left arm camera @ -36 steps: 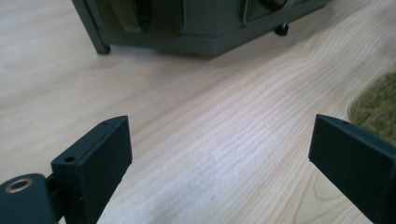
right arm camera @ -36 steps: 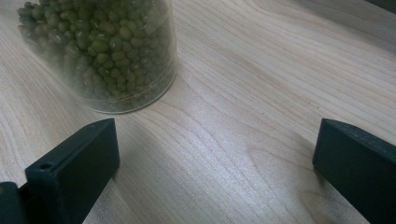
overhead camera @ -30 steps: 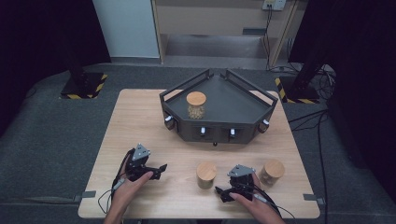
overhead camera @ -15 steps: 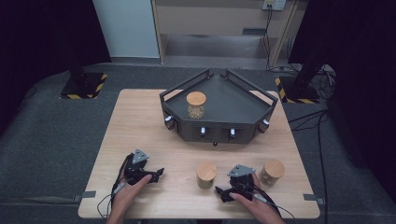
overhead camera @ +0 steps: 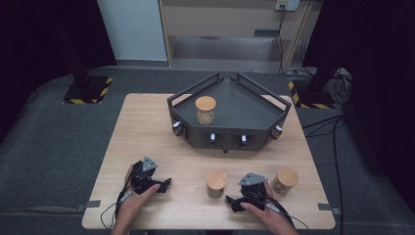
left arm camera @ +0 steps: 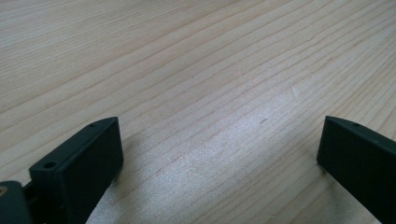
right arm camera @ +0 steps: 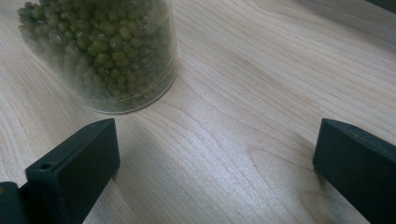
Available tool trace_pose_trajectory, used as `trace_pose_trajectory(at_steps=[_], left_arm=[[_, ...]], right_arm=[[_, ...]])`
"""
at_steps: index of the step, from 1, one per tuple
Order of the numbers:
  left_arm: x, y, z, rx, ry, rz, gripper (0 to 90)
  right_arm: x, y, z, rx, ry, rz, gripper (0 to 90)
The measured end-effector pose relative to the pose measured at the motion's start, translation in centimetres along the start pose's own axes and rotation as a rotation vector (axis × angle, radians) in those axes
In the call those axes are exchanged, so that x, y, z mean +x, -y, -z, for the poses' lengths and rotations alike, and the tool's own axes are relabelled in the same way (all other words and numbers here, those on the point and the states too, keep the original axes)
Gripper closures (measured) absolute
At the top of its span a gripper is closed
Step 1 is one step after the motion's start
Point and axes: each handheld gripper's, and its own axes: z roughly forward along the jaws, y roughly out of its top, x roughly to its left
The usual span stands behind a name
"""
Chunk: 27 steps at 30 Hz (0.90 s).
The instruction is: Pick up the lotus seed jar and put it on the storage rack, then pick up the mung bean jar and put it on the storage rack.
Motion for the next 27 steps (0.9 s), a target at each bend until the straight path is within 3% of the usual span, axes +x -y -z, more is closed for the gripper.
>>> trace_pose_trajectory(at_steps=[13,27], left_arm=[[0.0,-0.1,0.0,0.0,-0.003,0.005,0.0],[0.0,-0.2,-0.2,0.0,-0.008,0.008,0.0]], right_arm=[[-0.2,-0.4,0.8,-0.017,-0.003,-0.001,3.2],[1.3,-1.5,2.6,-0.029,-0.021,0.035,3.0]])
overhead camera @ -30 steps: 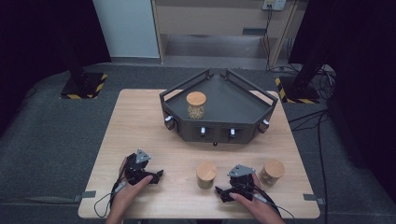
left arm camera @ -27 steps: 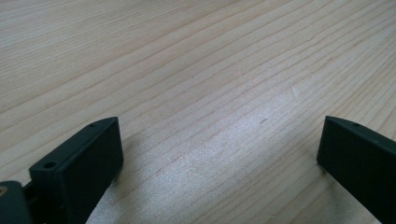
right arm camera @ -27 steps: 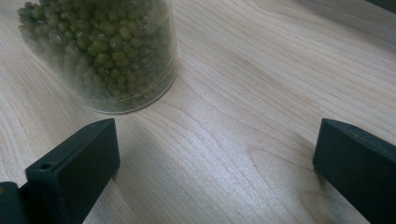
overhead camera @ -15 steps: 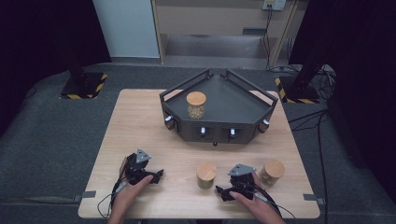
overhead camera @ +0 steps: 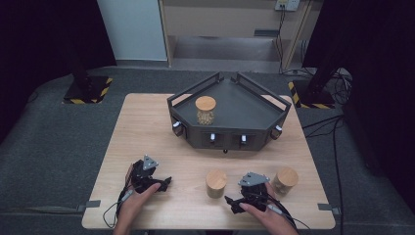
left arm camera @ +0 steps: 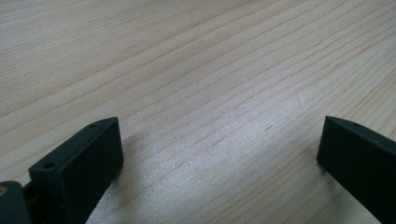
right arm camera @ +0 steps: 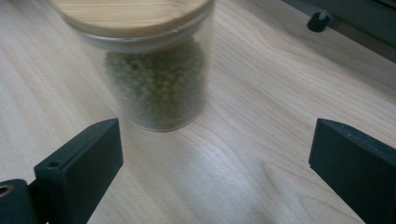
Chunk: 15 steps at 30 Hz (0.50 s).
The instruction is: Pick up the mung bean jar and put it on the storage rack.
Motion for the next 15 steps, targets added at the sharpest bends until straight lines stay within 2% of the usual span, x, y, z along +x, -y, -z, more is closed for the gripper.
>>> trace_pose_trajectory(at_steps=[6,15], left_arm=[[-0.09,0.0,-0.02,-0.001,-0.004,0.003,0.0],[-0.17,0.01,-0.02,-0.001,-0.007,0.006,0.0]], right_arm=[[0.63,0.02,0.14,-0.022,-0.011,0.001,3.1],[1.16,0.06,0.05,-0.09,-0.019,0.002,2.8]])
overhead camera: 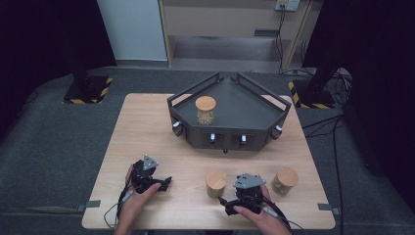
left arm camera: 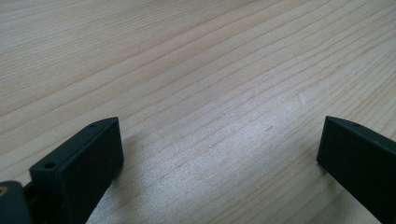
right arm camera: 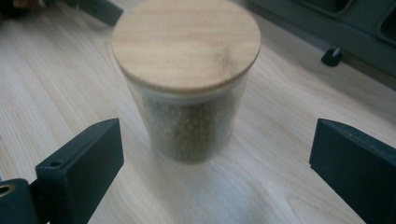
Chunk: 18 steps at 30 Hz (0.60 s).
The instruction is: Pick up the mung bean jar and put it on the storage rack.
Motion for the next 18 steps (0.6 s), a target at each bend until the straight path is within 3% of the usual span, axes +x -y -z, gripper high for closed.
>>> trace_pose_trajectory(at_steps=[11,18], left_arm=[[0.0,0.0,0.0,0.0,-0.001,0.001,0.0],[0.0,0.0,0.0,0.0,-0.002,0.001,0.0]], right_arm=[[0.2,-0.2,-1.2,-0.047,-0.026,-0.007,3.0],[0.2,0.0,-2.5,-0.087,-0.061,-0.036,4.4]])
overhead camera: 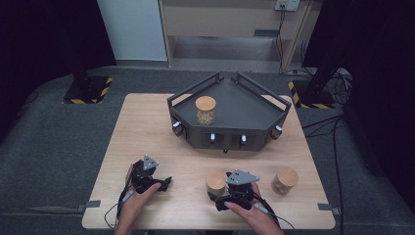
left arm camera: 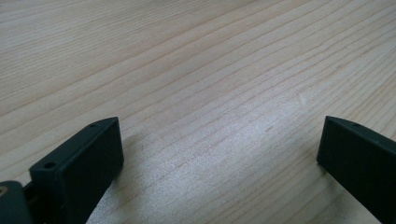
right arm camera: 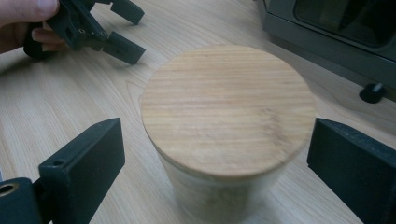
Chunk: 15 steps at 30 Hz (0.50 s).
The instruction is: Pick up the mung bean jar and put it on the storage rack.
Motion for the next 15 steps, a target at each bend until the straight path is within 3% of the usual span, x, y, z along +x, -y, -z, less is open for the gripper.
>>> trace_pose_trajectory(at_steps=[15], left_arm=[[0.0,0.0,0.0,0.0,-0.001,0.001,0.0]], right_arm=[[1.2,0.8,-1.1,-0.044,0.059,0.013,17.2]])
